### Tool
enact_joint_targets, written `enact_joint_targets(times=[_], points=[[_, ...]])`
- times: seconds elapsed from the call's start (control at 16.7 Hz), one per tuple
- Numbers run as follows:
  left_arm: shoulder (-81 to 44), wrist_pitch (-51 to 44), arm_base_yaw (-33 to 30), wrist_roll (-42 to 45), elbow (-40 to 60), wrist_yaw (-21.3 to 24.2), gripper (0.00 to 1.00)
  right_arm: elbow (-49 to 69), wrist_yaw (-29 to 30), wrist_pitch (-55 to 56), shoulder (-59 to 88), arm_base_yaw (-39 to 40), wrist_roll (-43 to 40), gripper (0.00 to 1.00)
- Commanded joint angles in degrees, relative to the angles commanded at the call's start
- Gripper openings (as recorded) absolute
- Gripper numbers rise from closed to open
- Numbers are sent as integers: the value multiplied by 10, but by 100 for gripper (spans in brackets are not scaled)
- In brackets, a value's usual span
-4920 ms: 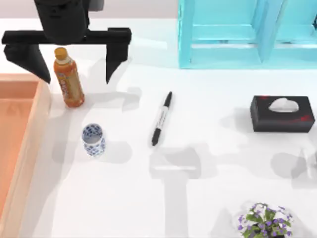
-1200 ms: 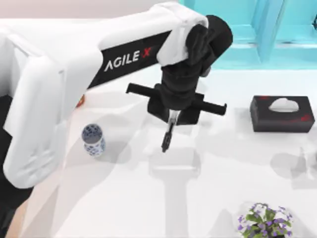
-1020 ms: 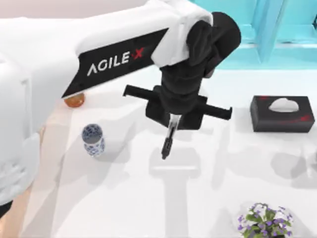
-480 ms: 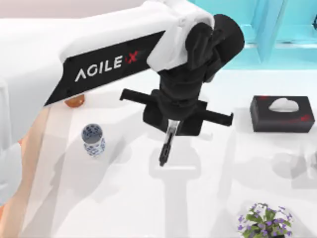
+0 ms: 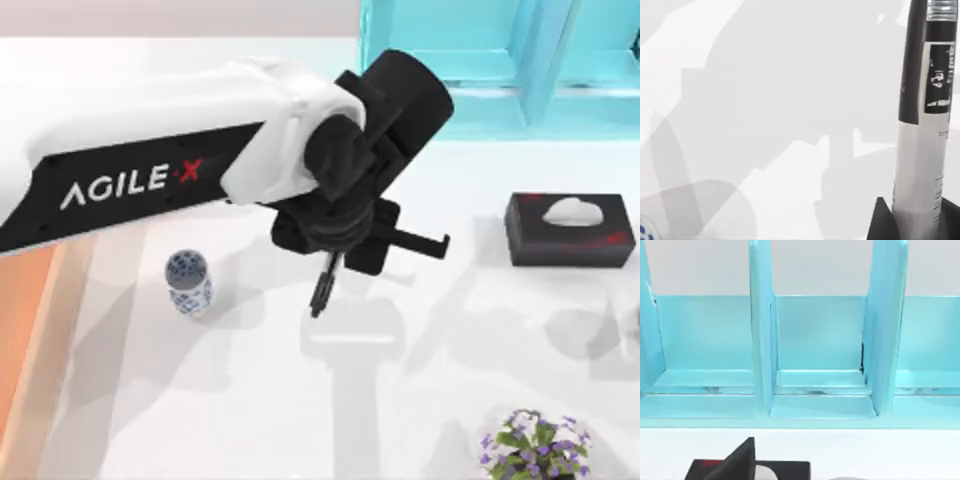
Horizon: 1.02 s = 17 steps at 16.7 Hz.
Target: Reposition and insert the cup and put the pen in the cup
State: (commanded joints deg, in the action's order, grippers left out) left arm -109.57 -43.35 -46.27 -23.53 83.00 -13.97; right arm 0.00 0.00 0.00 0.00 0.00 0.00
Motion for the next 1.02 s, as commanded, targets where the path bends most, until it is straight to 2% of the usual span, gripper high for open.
enact_joint_targets(times=[0.72,1.02], points=[[283,687,38,183,-510,-107,0,0,0,0,0,0,0,100],[389,941,52,251,-669,-130,0,0,0,0,0,0,0,100]])
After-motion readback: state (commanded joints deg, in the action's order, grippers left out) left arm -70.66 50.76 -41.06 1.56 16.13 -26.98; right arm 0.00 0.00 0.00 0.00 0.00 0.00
